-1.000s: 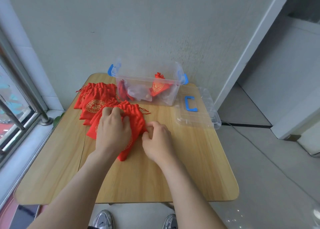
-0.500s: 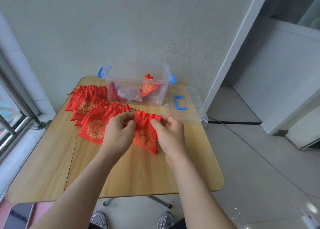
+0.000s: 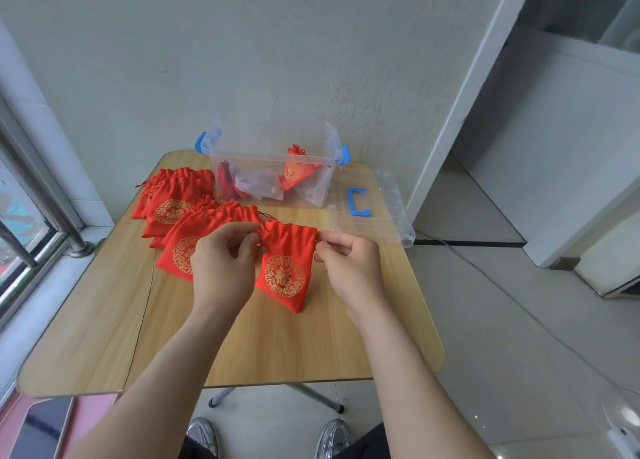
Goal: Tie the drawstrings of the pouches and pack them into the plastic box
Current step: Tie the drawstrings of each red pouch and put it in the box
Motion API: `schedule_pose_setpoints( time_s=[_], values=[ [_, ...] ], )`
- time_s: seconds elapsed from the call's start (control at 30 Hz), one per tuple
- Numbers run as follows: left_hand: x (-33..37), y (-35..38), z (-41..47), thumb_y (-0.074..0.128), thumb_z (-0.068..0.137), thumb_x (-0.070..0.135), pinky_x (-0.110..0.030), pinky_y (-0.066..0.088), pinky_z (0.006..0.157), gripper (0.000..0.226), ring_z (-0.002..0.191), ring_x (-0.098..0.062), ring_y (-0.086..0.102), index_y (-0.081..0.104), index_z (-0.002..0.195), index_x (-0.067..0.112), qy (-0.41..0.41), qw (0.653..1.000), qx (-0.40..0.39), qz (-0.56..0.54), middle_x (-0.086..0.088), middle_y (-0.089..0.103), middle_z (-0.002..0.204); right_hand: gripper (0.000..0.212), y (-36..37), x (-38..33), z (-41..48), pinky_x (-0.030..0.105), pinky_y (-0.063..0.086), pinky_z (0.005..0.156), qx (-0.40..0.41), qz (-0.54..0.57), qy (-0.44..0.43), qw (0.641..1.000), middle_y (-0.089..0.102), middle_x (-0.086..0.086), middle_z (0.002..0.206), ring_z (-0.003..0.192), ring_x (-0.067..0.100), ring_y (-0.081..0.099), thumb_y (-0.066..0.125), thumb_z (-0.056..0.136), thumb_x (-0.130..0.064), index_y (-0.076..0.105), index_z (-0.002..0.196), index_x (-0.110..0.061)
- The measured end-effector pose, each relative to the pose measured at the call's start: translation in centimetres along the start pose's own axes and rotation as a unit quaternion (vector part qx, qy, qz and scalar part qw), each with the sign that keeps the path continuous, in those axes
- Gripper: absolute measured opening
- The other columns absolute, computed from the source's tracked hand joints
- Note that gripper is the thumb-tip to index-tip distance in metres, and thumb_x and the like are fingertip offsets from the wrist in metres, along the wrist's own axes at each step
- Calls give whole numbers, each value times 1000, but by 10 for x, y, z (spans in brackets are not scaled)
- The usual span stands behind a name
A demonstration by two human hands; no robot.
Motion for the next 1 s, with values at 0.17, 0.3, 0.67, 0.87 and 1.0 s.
schedule_pose_setpoints(
  time_s=[0.17,0.3,0.67,0.87,1.0],
  values=[
    [5,-3,-4,66,101,3,-30,65,74,21,74,-7,77,79,103,19,-1,999,45,-15,6,78,81,20,0,2,0,33,63,87,11,-31,-10,999,81,-4,82,78,8,77,68,98,-7,82,101,-22],
    [7,-6,-5,68,101,5,-27,65,70,19,77,-10,78,80,105,20,-12,997,61,-56,5,79,82,21,1,1,0,36,63,90,-2,1,-1,1000,82,-5,90,86,9,78,65,102,-10,82,107,-20],
    [2,-10,0,66,102,2,-31,65,74,19,82,-20,78,80,108,14,-78,977,83,-181,-5,81,93,20,-3,-4,-6,31,57,77,72,296,115,946,81,15,94,89,25,79,78,92,0,74,110,-9],
    [-5,-16,4,62,104,0,-31,64,75,17,83,-19,79,74,102,13,-97,968,123,-196,-8,78,95,21,-5,-2,-8,35,64,77,152,376,141,903,76,22,103,88,32,81,70,96,8,65,112,-5],
    [-6,-19,5,61,104,0,-34,64,79,20,84,-19,80,72,101,16,-89,966,147,-191,-7,77,98,23,-3,-1,-9,39,66,82,172,396,149,889,71,26,113,86,31,81,63,99,11,62,114,-6]
  ],
)
Point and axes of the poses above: each hand's wrist, its own z-axis towards the middle knuckle, its own y-axis out of the palm, x = y × z, the point moved 4 cm from there along z, towards the middle knuckle
